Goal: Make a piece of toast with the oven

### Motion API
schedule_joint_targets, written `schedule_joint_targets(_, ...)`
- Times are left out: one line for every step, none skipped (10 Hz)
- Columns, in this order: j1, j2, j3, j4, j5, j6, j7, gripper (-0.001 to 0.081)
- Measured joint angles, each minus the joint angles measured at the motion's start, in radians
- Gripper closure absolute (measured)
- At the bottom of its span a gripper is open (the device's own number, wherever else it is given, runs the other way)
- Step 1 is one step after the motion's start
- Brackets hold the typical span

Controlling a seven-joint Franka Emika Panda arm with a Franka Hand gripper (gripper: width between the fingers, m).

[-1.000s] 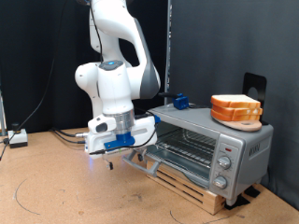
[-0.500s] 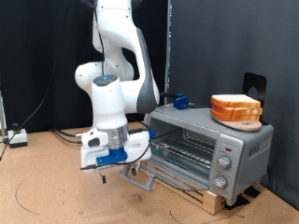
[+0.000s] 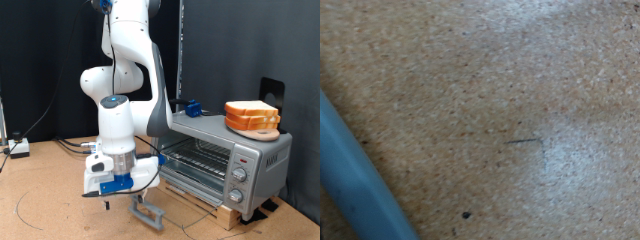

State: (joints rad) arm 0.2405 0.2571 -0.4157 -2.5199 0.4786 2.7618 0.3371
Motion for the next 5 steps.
schedule_joint_targets(-0.005, 0.022, 0.0, 0.009, 0.002, 0.009, -0.006, -0.0003)
schedule_joint_targets(-0.018, 0.037, 0.004, 0.013, 0.013, 0.029, -0.031, -0.0003)
schedule_joint_targets(-0.042, 0.043, 0.016, 0.013, 0.042, 0.054, -0.081, -0.0003)
schedule_joint_targets(-0.069, 0.043, 0.026, 0.014, 0.068, 0.063, -0.138, -0.0003)
schedule_joint_targets(-0.093, 0.04, 0.028, 0.015, 0.08, 0.054, -0.18, -0.0003)
